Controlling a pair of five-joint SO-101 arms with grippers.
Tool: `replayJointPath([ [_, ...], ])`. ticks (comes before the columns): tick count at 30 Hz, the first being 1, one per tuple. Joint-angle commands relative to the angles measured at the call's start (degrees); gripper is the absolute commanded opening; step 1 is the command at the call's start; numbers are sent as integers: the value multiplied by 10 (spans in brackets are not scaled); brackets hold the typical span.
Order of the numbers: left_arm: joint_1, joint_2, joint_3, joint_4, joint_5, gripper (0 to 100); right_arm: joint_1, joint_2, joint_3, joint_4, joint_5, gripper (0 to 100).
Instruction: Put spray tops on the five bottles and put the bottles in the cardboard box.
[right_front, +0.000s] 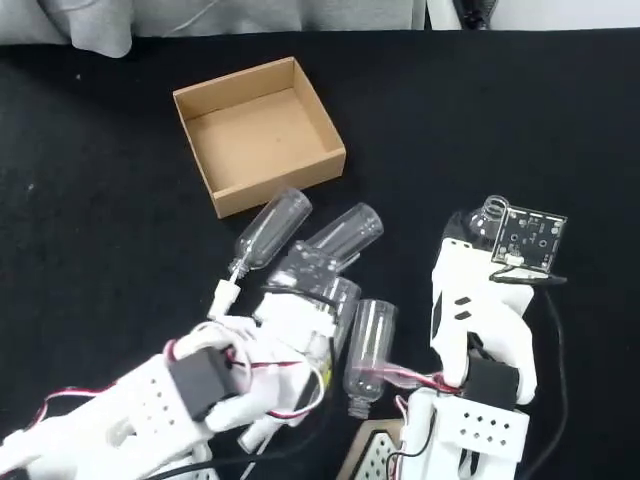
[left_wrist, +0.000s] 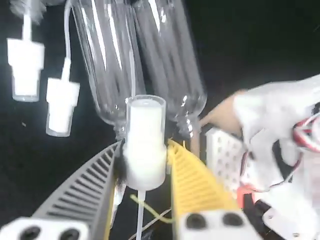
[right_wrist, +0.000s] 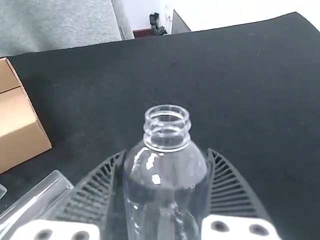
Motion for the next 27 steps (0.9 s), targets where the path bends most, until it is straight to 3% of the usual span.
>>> replayJointPath([
  [1,-29,-56,-1,0,4,28,-8,-13,-26,-13,0,152],
  [27,-164,-87,-7,-53,9,28,-44,-13,-16,-12,1,152],
])
